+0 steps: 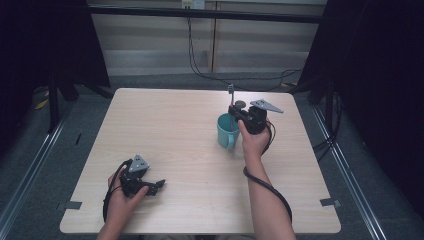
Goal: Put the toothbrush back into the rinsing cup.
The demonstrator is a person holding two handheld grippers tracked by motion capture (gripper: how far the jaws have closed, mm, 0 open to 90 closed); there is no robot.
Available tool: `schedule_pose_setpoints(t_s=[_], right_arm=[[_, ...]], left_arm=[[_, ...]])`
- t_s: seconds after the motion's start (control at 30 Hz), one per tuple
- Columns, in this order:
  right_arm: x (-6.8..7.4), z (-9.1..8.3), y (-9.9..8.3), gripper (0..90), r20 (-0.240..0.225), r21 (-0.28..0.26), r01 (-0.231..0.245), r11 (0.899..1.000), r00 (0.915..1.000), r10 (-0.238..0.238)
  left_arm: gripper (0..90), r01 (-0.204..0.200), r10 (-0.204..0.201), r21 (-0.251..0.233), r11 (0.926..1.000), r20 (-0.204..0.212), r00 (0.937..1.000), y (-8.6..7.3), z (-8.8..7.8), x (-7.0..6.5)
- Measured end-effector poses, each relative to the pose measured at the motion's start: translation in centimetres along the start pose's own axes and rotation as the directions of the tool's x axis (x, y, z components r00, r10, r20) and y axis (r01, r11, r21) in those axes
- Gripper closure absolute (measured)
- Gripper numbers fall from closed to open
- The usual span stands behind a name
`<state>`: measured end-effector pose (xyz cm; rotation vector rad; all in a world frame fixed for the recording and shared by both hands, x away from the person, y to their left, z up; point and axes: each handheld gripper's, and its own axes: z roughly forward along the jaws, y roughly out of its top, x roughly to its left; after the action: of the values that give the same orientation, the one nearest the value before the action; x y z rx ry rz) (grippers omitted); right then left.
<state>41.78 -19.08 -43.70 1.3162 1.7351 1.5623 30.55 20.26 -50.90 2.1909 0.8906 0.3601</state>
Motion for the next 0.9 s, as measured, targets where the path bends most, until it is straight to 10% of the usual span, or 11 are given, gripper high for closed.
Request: schedule_pose_setpoints(t_s=[0.9], right_arm=[[-0.5, -0.2, -2.3, 81.0, 0.007, 0.063, 0.002, 0.998, 1.0000, -0.002]], left_arm=[[14.4, 0.000, 0.000, 0.000, 1.0000, 0.000, 1.0000, 0.0, 0.0, 0.0]])
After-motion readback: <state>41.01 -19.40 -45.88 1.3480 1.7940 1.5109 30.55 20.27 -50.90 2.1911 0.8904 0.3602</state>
